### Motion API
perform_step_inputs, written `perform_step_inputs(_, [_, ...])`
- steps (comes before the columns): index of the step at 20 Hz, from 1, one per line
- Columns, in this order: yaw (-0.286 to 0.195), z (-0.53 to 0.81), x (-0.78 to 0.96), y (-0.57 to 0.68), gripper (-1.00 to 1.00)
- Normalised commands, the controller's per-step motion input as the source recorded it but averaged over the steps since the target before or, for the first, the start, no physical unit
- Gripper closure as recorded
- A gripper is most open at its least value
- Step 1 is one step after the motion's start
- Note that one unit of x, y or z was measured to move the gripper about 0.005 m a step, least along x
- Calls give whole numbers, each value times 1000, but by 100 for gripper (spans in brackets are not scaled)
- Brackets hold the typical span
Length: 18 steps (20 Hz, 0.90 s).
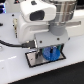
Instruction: Insert the blue gear onto the right peg, followed by the red gear
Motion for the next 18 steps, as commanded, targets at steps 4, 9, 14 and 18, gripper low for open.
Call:
perform_step_inputs(4, [0,649,-106,138,-100])
perform_step_inputs(9, [0,397,-320,187,-100])
perform_step_inputs(14, [0,88,-706,169,-100])
perform_step_inputs(18, [0,-23,-686,143,-100])
